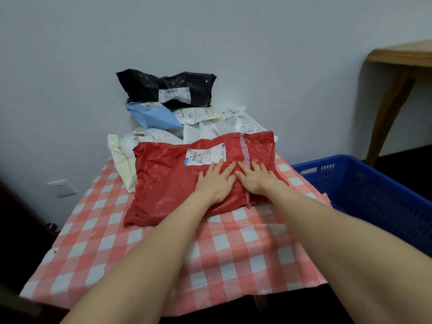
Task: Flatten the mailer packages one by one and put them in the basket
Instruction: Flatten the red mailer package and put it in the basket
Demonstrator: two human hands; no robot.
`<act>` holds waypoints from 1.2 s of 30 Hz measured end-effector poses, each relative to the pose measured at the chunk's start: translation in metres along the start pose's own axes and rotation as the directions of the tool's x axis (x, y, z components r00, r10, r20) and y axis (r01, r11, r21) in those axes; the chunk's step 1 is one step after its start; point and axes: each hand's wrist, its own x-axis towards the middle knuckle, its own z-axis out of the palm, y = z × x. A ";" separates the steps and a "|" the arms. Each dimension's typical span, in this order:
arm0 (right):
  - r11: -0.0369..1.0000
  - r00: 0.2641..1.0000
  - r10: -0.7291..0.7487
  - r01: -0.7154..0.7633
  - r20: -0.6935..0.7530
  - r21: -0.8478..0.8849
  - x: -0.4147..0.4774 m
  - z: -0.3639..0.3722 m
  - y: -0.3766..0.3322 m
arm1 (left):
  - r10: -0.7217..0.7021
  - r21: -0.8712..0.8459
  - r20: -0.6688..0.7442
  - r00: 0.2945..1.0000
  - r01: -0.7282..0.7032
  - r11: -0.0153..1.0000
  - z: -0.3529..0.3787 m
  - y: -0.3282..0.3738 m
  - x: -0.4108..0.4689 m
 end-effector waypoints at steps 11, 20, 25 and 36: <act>0.925 0.942 -0.311 0.269 -0.126 -0.267 -0.011 0.007 -0.073 | -0.127 0.205 -0.036 0.991 0.132 0.970 -0.020 -0.067 -0.030; 0.889 0.951 -0.294 0.236 -0.094 -0.392 0.001 0.033 -0.068 | -0.141 0.147 -0.004 0.990 0.140 0.979 0.009 -0.076 -0.028; 0.884 0.955 -0.283 0.222 -0.092 -0.412 0.002 0.034 -0.069 | -0.135 0.172 -0.040 0.990 0.140 0.975 0.011 -0.075 -0.029; 0.900 0.960 -0.275 0.239 -0.049 -0.364 0.001 0.027 -0.071 | -0.154 0.114 0.032 0.988 0.149 0.982 0.004 -0.076 -0.028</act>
